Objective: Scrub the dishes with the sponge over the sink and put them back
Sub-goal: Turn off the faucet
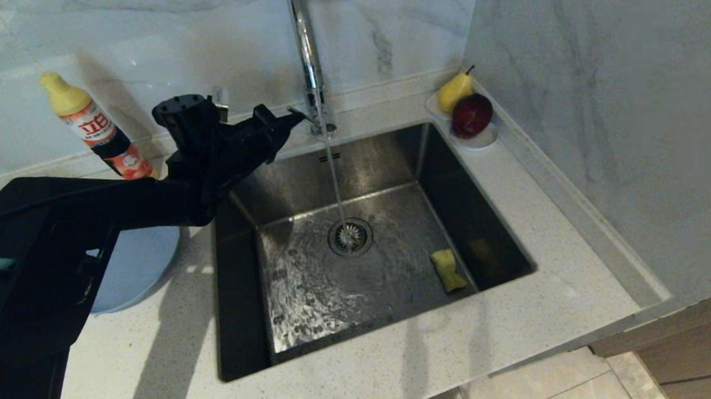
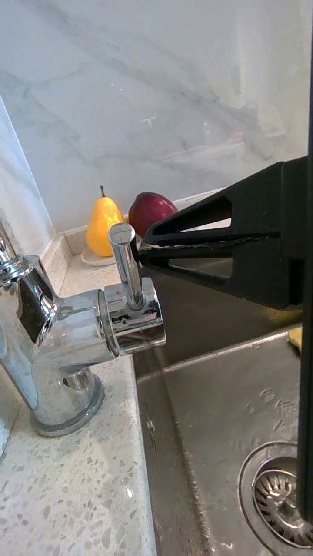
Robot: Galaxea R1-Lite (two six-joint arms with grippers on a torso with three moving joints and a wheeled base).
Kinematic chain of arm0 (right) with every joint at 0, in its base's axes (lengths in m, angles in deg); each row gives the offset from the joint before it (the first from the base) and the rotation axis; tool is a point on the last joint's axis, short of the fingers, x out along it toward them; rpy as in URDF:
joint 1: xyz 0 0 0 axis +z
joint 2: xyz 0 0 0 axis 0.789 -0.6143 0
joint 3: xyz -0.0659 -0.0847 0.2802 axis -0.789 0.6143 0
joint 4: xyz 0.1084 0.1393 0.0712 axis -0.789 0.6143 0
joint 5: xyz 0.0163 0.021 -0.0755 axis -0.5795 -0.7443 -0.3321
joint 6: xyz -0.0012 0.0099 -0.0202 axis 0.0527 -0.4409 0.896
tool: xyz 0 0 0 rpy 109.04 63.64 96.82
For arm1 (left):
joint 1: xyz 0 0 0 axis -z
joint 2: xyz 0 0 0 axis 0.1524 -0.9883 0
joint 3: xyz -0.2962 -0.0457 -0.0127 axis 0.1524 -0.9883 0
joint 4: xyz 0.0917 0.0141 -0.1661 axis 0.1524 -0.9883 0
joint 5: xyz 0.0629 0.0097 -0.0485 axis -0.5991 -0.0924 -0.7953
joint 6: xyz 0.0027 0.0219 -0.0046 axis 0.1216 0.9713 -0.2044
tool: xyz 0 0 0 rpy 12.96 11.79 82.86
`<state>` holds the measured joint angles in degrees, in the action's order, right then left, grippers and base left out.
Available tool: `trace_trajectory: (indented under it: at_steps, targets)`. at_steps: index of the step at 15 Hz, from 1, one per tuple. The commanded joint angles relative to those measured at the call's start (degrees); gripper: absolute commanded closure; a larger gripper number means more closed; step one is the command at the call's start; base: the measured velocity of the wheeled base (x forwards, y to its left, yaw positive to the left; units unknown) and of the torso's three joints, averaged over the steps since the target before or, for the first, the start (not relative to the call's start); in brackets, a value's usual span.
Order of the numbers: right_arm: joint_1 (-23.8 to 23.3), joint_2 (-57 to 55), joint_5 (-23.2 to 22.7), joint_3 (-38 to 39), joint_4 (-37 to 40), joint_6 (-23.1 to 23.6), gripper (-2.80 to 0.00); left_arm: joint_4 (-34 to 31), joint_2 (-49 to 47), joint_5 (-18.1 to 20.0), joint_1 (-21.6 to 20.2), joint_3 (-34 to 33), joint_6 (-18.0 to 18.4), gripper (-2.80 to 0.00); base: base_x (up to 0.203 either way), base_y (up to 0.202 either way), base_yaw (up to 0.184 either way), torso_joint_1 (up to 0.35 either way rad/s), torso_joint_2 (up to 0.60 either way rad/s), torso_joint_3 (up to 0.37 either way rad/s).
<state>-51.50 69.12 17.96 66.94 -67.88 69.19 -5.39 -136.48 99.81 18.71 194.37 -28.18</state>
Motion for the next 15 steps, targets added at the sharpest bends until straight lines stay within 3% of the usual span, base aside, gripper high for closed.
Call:
trace_trajectory:
  at_steps: [1,15]
  targets:
    - [0.0,0.1,0.0,0.0,0.0,0.0,0.00,0.6,-0.4,0.2,0.0,0.0,0.1,0.00,0.000,0.000,0.000,0.000,0.00,0.000]
    - [0.0,0.1,0.0,0.0,0.0,0.0,0.00,3.1,-0.7,0.4,-1.0,0.5,0.3,0.00,0.000,0.000,0.000,0.000,0.00,0.000]
